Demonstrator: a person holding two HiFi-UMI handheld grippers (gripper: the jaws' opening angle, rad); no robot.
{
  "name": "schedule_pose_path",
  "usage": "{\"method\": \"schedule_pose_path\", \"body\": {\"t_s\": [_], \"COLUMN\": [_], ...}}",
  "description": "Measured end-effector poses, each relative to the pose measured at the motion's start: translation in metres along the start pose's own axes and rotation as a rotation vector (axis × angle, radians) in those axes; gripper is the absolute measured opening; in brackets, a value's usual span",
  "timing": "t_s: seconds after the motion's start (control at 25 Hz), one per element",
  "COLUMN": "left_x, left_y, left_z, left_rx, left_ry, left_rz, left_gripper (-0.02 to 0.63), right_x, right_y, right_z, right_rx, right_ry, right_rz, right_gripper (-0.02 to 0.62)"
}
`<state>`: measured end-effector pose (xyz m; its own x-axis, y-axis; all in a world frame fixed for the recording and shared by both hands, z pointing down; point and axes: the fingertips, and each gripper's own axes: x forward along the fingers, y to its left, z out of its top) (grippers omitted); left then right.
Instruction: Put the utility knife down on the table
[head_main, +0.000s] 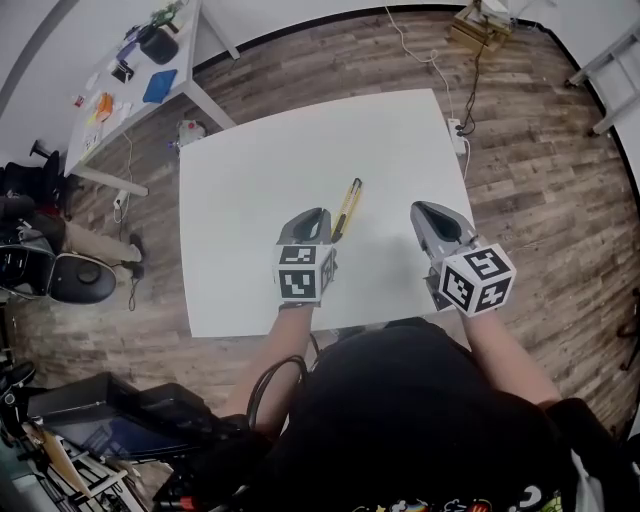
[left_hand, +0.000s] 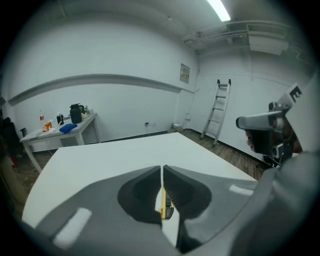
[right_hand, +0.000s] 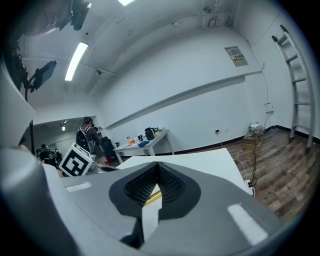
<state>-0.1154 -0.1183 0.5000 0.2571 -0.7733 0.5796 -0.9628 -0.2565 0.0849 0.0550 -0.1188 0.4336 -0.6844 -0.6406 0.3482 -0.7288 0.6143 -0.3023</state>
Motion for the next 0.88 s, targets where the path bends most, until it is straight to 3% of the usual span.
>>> {"method": "schedule_pose_path", "body": {"t_s": [0.04,0.24,0.36,0.88], "left_x": [-0.012,-0.061,-0.076,-0.081], "left_y": [0.002,0.008,0.005,0.008], "left_z": [0.005,0.018,0.025,0.026], "left_rx": [-0.002,-0.055,-0.038,-0.024], "left_ry": [-0.024,-0.115,-0.165,-0.173], "left_rz": [0.012,0.095,0.112,0.089], "left_gripper": [0.004,0.003,0.003,0.002], "right_x": [0.001,0.01,0.016,0.022], "right_y": [0.003,0.013,0.02,0.039], "right_z": [0.001,0.003,0.002,-0.001], "right_rx": [-0.002,-0.011,-0.011,-0.064], "right_ry": [0.0,-0.002,0.003,0.013], "right_rz": [0.006,0.027,0.038,0.049], "right_gripper": [0.023,0.023,0.023,0.023]}}
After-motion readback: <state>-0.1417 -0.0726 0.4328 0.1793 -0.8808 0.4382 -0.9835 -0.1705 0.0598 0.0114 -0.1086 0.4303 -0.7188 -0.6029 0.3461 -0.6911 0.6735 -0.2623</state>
